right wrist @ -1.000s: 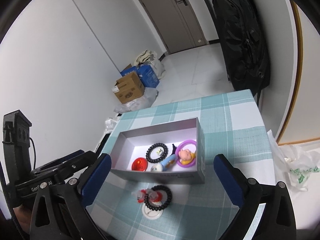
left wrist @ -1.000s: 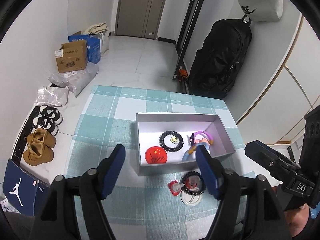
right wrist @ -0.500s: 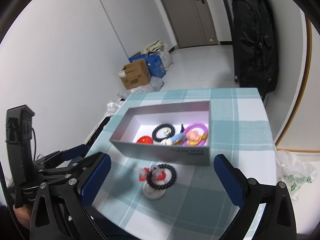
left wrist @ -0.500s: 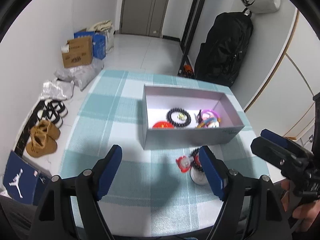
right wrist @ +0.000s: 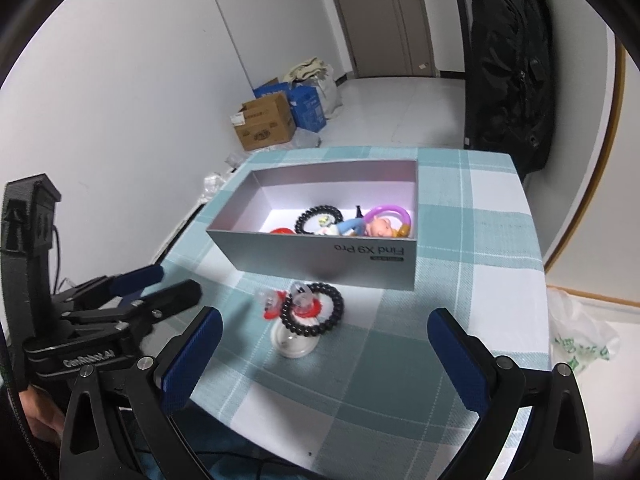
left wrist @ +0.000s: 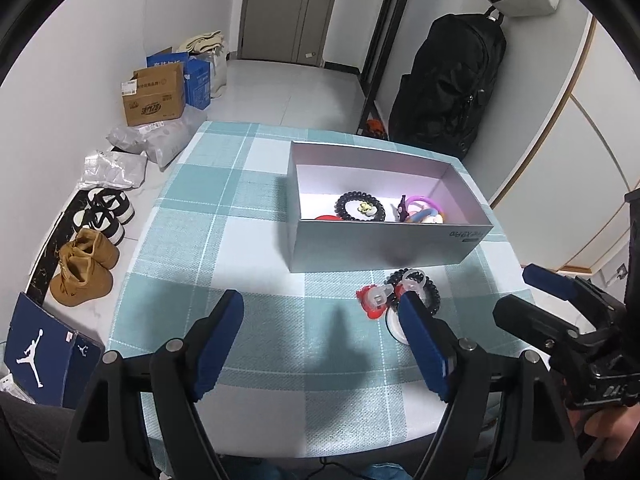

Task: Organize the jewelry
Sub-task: 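Withdraw both grippers from the box back over the pile, then close the right gripper on the black coil hair tie and lift it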

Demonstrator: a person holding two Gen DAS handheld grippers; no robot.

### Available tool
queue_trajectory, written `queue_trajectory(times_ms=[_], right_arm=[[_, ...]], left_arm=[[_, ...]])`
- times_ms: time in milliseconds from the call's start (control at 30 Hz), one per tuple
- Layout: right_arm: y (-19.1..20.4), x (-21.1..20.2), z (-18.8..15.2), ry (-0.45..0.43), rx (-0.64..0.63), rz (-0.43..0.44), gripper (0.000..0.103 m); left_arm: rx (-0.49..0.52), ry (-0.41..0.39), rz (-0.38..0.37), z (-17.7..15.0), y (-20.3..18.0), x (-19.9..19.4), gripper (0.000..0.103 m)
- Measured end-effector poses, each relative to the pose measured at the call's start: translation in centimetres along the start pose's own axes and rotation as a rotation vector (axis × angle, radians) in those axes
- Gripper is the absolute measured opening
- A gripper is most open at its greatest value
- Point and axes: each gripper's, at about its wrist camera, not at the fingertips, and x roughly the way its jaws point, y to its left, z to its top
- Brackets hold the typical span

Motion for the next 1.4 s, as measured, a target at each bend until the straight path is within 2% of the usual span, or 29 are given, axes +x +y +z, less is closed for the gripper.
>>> queue_trajectory(times_ms=[267, 367, 700, 833, 1000, 1200, 1400], right_arm=[[0.5, 1.2, -0.3, 0.031, -0.027, -0.017, 0.103], [0.4, 1.9, -0.3, 0.053, -0.027, -0.052, 0.103], [0.8, 4.7, -0.1, 0.122, -0.028, -0.048, 0.097], [0.8, 6.2, -0.1, 0.16, -0.024, -0.058, 0.088], [1.7, 7.6, -0.2, 0.191, -0.083, -0.094, 0.078], [3.0, 8.3, -0.5, 0.182, -0.161, -0.13, 0.073], [4.0, 8.7, -0.4, 0.18, -0.216, -0.12, 0.058]], left_arm=[[0.001, -0.001, -0.009, 0.0, 0.3, -0.1, 0.076], [0.028, -0.012, 0.0, -0.1, 0.3, -0.1, 0.076], [0.009, 0.03, -0.017, -0.1, 1.7, 0.9, 0.076], [0.017, 0.046, -0.022, 0.0, 1.8, 1.2, 0.076], [0.016, 0.073, -0.029, -0.1, 2.2, 1.9, 0.076], [-0.046, 0.075, -0.04, 0.5, 3.4, 2.0, 0.076], [-0.075, 0.1, -0.05, 0.6, 3.6, 2.6, 0.076]])
